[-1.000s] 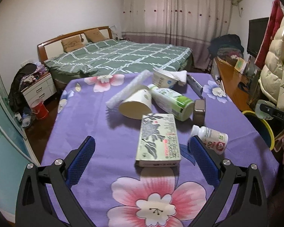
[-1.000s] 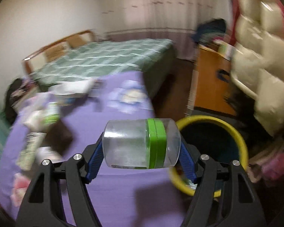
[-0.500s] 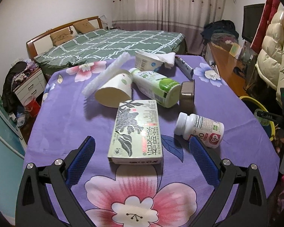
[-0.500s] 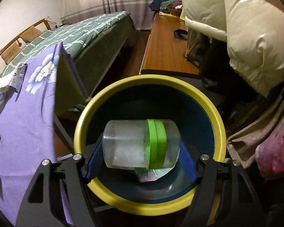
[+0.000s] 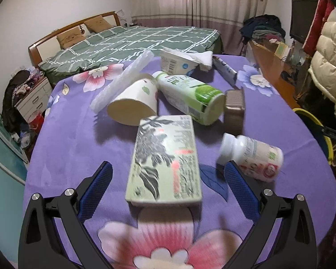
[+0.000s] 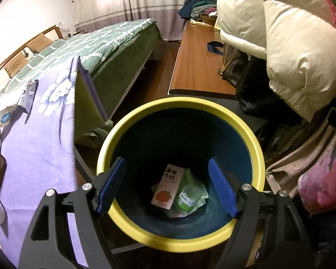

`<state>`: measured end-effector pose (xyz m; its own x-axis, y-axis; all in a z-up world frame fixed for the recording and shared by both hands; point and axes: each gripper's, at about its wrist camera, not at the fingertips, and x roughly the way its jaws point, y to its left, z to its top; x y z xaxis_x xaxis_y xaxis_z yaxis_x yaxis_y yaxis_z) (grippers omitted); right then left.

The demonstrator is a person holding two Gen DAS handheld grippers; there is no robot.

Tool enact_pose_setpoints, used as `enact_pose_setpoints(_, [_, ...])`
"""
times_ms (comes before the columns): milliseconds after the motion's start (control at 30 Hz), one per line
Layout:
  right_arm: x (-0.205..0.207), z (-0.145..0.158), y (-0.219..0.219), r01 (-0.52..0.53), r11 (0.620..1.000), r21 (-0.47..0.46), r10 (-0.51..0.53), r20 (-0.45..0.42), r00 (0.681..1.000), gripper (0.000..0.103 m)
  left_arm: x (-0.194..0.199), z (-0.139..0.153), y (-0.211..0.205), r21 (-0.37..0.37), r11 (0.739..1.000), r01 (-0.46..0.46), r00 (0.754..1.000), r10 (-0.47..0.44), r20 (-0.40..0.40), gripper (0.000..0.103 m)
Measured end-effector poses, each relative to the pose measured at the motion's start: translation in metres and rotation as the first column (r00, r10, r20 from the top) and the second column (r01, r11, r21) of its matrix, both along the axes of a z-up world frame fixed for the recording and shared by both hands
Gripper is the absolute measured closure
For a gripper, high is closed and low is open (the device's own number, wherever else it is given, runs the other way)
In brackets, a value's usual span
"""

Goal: Collect trash
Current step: 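Grasp the white-and-green tea box with the left gripper, then carry the tea box to the bin and open the left gripper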

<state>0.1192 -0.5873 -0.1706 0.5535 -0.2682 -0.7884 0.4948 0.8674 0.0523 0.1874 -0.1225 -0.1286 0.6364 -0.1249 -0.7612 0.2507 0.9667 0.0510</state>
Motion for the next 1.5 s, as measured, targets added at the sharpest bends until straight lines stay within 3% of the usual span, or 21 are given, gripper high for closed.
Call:
enact_pose_setpoints(333, [0.005, -0.003, 0.003, -0.013, 1.0, 0.008, 0.013, -0.01, 1.0, 0.03, 0.044, -0.023, -0.004, 0.011, 1.0, -0.015, 0.995, 0.016, -0.103, 0.005])
enact_pose_setpoints(433, [0.006, -0.005, 0.004, -0.017, 1.0, 0.011, 0.018, -0.015, 1.0, 0.03, 0.053, -0.031, -0.006, 0.009, 1.0, -0.018, 0.991, 0.019, -0.13, 0.009])
enact_pose_setpoints(600, [0.006, -0.008, 0.004, -0.019, 1.0, 0.015, 0.02, -0.019, 1.0, 0.03, 0.064, -0.04, -0.006, 0.0, 1.0, -0.018, 0.984, 0.018, -0.175, 0.025])
enact_pose_setpoints(867, [0.006, -0.007, 0.005, -0.026, 1.0, 0.017, 0.026, -0.018, 1.0, 0.03, 0.069, -0.041, -0.005, -0.026, 1.0, 0.013, 0.977, -0.019, -0.214, 0.031])
enact_pose_setpoints(1067, [0.002, -0.002, 0.008, -0.035, 0.999, 0.016, 0.035, -0.004, 0.999, 0.03, 0.046, -0.032, 0.008, -0.037, 0.999, 0.018, 0.98, -0.025, -0.197, 0.031])
enact_pose_setpoints(1233, [-0.003, 0.003, 0.013, -0.045, 0.999, 0.012, 0.045, 0.008, 0.999, 0.03, 0.021, -0.011, 0.012, -0.025, 0.999, 0.021, 0.991, -0.024, -0.135, 0.031])
enact_pose_setpoints(1367, [-0.011, 0.011, 0.017, -0.058, 0.998, -0.005, 0.058, 0.017, 0.998, 0.03, 0.0, 0.018, 0.007, -0.047, 0.997, 0.063, 0.995, -0.067, -0.08, 0.031])
enact_pose_setpoints(1500, [-0.03, 0.019, 0.016, -0.053, 0.998, -0.024, 0.053, 0.035, 0.998, 0.03, -0.015, 0.046, -0.021, -0.057, 0.985, 0.161, 0.986, -0.162, -0.028, 0.031])
